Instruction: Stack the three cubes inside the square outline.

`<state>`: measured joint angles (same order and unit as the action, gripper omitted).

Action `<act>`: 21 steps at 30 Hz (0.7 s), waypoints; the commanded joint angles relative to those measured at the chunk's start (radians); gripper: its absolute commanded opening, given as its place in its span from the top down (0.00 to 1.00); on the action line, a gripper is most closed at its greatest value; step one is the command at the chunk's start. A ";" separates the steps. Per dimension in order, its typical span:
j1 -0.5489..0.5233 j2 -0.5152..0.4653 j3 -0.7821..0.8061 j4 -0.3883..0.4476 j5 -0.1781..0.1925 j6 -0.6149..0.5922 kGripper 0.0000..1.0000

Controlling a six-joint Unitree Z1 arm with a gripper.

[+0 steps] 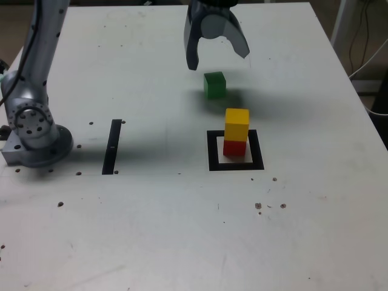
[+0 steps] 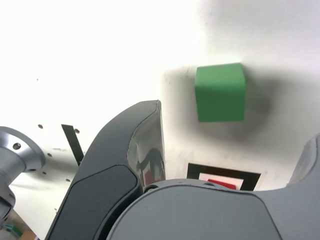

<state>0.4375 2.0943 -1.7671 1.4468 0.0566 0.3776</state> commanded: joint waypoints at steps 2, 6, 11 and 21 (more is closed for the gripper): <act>0.009 0.032 -0.015 -0.012 0.002 0.005 0.01; 0.021 0.062 -0.025 -0.025 0.002 0.010 0.01; 0.037 0.090 -0.027 -0.031 0.001 0.018 0.01; 0.050 0.128 -0.011 -0.044 -0.009 0.028 0.02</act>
<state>0.4862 2.2094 -1.7830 1.4075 0.0512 0.4033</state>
